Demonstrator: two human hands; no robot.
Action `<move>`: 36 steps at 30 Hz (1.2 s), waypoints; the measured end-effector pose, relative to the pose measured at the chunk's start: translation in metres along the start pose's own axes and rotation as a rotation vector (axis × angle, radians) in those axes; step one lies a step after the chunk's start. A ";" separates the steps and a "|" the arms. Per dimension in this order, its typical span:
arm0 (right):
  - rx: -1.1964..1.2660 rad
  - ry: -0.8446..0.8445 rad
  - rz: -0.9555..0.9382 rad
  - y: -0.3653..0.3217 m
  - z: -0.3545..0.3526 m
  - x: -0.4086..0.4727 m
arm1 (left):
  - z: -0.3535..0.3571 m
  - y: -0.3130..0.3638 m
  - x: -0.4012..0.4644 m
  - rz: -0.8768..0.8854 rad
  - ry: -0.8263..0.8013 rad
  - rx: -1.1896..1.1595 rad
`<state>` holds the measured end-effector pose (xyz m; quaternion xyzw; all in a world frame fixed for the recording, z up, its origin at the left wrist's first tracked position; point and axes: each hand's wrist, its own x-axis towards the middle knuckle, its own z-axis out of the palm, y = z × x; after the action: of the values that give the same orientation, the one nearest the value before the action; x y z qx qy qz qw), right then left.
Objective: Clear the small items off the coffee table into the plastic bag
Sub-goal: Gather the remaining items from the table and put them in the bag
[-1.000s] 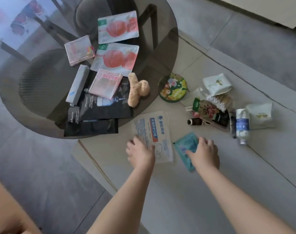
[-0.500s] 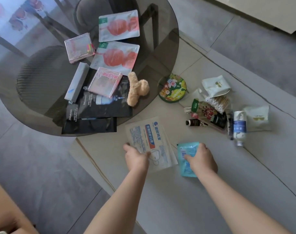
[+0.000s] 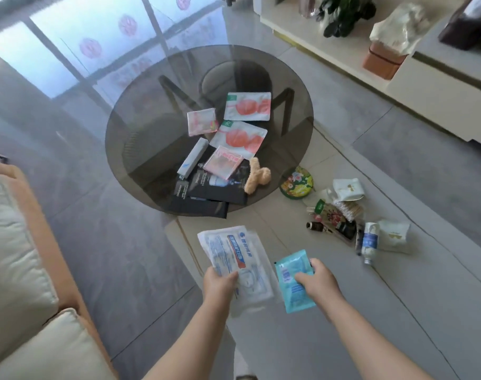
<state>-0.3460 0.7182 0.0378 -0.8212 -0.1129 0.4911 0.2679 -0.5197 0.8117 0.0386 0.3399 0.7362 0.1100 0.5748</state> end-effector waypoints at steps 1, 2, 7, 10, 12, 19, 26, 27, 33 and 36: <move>0.026 -0.012 -0.018 -0.006 -0.001 -0.014 | -0.011 0.003 -0.015 0.001 0.006 -0.042; 0.056 -0.023 -0.032 -0.012 -0.001 -0.027 | -0.023 0.006 -0.028 0.005 0.016 -0.081; 0.146 -0.110 -0.087 -0.046 0.006 -0.096 | -0.095 0.011 -0.096 0.003 0.026 -0.324; 0.120 -0.190 -0.135 -0.066 0.021 -0.138 | -0.145 0.003 -0.137 -0.014 0.063 -0.483; 0.089 -0.245 -0.162 -0.079 0.036 -0.165 | -0.177 -0.003 -0.160 -0.015 0.112 -0.585; -0.061 -0.426 -0.269 -0.116 0.123 -0.262 | -0.295 -0.043 -0.232 -0.026 0.311 -0.871; -0.252 -0.600 -0.393 -0.132 0.235 -0.361 | -0.407 -0.106 -0.280 -0.038 0.470 -1.140; -0.281 -0.627 -0.412 -0.132 0.251 -0.375 | -0.422 -0.116 -0.286 -0.048 0.498 -1.167; -0.374 -0.734 -0.462 -0.124 0.334 -0.445 | -0.502 -0.175 -0.302 -0.081 0.592 -1.227; -0.406 -0.749 -0.484 -0.119 0.372 -0.471 | -0.534 -0.203 -0.295 -0.094 0.583 -1.233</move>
<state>-0.8909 0.7282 0.3157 -0.5740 -0.4825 0.6445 0.1499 -1.0556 0.5982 0.3220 -0.1253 0.6778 0.5713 0.4456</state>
